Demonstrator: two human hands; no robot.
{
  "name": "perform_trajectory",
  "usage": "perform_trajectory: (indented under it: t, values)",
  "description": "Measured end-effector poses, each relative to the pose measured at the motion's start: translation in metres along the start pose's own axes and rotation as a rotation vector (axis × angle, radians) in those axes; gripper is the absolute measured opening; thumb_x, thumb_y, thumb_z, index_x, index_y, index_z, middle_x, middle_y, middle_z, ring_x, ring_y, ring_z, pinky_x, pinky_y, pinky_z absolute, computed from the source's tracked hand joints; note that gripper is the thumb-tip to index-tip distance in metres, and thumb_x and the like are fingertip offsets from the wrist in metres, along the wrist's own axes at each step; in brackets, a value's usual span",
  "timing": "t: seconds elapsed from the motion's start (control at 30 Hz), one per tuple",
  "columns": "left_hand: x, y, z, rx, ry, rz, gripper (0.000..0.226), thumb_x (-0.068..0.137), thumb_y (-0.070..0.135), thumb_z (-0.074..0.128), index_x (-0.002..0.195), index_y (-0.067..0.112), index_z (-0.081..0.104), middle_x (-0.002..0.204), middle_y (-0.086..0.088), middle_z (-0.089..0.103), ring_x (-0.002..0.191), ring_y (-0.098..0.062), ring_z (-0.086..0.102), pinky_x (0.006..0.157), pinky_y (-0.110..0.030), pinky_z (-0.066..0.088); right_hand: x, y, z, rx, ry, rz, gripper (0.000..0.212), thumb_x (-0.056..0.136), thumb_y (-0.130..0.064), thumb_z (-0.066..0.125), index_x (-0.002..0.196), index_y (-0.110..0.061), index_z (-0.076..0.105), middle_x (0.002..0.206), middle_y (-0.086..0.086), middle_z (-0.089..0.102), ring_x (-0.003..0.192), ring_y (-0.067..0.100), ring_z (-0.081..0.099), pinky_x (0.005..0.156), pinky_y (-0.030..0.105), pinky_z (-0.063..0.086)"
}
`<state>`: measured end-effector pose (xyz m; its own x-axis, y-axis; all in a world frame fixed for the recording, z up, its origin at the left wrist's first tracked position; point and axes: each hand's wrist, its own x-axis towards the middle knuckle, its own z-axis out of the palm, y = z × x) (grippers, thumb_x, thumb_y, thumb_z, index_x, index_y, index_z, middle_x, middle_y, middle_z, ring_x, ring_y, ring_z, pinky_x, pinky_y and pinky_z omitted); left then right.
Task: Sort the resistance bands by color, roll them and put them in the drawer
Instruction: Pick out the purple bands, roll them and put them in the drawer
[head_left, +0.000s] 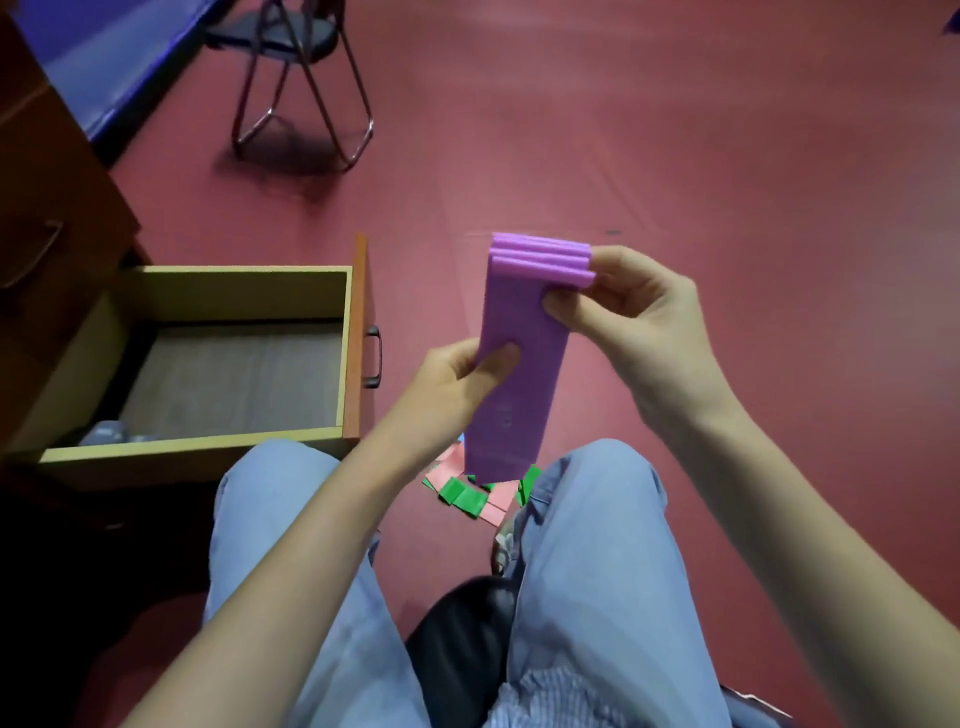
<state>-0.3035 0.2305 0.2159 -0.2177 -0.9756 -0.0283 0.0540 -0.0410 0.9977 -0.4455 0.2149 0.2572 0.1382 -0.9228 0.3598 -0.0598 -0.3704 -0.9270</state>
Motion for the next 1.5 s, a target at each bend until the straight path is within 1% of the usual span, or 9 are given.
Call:
perform_trajectory:
  t: [0.13, 0.27, 0.47, 0.57, 0.77, 0.87, 1.0, 1.17, 1.5]
  values:
    - [0.006, -0.005, 0.001, 0.053, 0.126, -0.038, 0.014, 0.089, 0.012, 0.053, 0.088, 0.008, 0.066, 0.078, -0.003, 0.065, 0.073, -0.010, 0.055, 0.063, -0.020, 0.045, -0.012, 0.012, -0.002, -0.160, -0.094, -0.160, 0.030, 0.071, 0.005, 0.062, 0.075, -0.025, 0.065, 0.079, -0.009, 0.059, 0.075, -0.001, 0.057, 0.074, 0.015, 0.047]
    - [0.002, -0.008, -0.003, -0.122, 0.095, -0.183, 0.019, 0.085, 0.005, 0.054, 0.075, 0.014, 0.068, 0.056, 0.005, 0.067, 0.052, -0.005, 0.058, 0.052, -0.015, 0.045, -0.032, 0.033, -0.001, -0.320, -0.178, -0.167, 0.020, 0.073, -0.002, 0.061, 0.084, -0.018, 0.067, 0.091, -0.008, 0.053, 0.089, 0.004, 0.054, 0.086, 0.012, 0.041]
    - [0.000, -0.015, -0.002, -0.342, -0.021, -0.322, 0.042, 0.089, 0.043, 0.040, 0.079, 0.013, 0.068, 0.072, -0.002, 0.058, 0.064, -0.011, 0.049, 0.061, -0.022, 0.041, -0.046, 0.052, 0.003, -0.355, -0.021, -0.109, 0.032, 0.072, 0.006, 0.061, 0.094, -0.017, 0.066, 0.098, -0.012, 0.051, 0.095, 0.005, 0.054, 0.090, 0.011, 0.041]
    - [-0.001, -0.021, 0.001, -0.210, 0.006, -0.236, 0.022, 0.089, 0.026, 0.048, 0.087, 0.013, 0.065, 0.071, 0.004, 0.068, 0.065, -0.008, 0.060, 0.063, -0.019, 0.049, -0.046, 0.052, 0.002, -0.387, -0.054, -0.086, 0.032, 0.074, 0.002, 0.057, 0.098, -0.017, 0.065, 0.103, -0.012, 0.051, 0.100, 0.005, 0.053, 0.093, 0.012, 0.041]
    - [0.001, -0.028, -0.001, -0.133, 0.085, -0.098, 0.016, 0.091, 0.016, 0.048, 0.086, 0.016, 0.063, 0.066, 0.010, 0.068, 0.061, -0.001, 0.059, 0.061, -0.017, 0.047, -0.049, 0.048, -0.001, 0.108, -0.049, 0.370, 0.054, 0.072, -0.018, 0.048, 0.125, -0.028, 0.046, 0.134, -0.007, 0.049, 0.124, 0.003, 0.046, 0.105, 0.022, 0.036]
    - [0.000, -0.024, 0.008, -0.145, 0.088, -0.022, 0.017, 0.093, 0.015, 0.044, 0.090, 0.016, 0.061, 0.075, 0.005, 0.067, 0.065, -0.002, 0.060, 0.061, -0.014, 0.048, -0.050, 0.052, 0.008, 0.104, -0.152, 0.477, 0.074, 0.070, -0.054, 0.057, 0.134, -0.023, 0.038, 0.137, -0.006, 0.047, 0.121, 0.007, 0.049, 0.110, 0.030, 0.033]
    - [-0.001, -0.022, 0.020, -0.092, 0.151, 0.035, 0.015, 0.095, 0.018, 0.040, 0.101, 0.018, 0.054, 0.089, 0.001, 0.061, 0.080, -0.010, 0.057, 0.075, -0.020, 0.048, -0.057, 0.054, 0.034, 0.047, -0.114, 0.510, 0.060, 0.089, -0.046, 0.038, 0.143, -0.032, 0.017, 0.142, -0.008, 0.040, 0.124, 0.002, 0.043, 0.107, 0.023, 0.034]
    - [-0.002, -0.024, 0.024, -0.106, 0.216, 0.046, 0.013, 0.096, 0.019, 0.038, 0.104, 0.021, 0.047, 0.091, 0.007, 0.058, 0.084, -0.007, 0.056, 0.084, -0.023, 0.046, -0.057, 0.053, 0.037, 0.123, -0.139, 0.465, 0.040, 0.098, -0.024, 0.027, 0.138, -0.026, 0.022, 0.108, -0.020, 0.052, 0.082, -0.023, 0.054, 0.074, 0.000, 0.044]
    - [-0.002, -0.023, 0.012, -0.033, 0.149, 0.146, 0.013, 0.092, 0.016, 0.048, 0.099, 0.024, 0.055, 0.090, 0.003, 0.062, 0.084, -0.013, 0.059, 0.080, -0.027, 0.048, -0.041, 0.047, 0.020, 0.050, -0.064, 0.357, 0.025, 0.086, -0.001, 0.054, 0.104, -0.018, 0.054, 0.092, -0.005, 0.062, 0.083, 0.006, 0.060, 0.071, 0.030, 0.056]
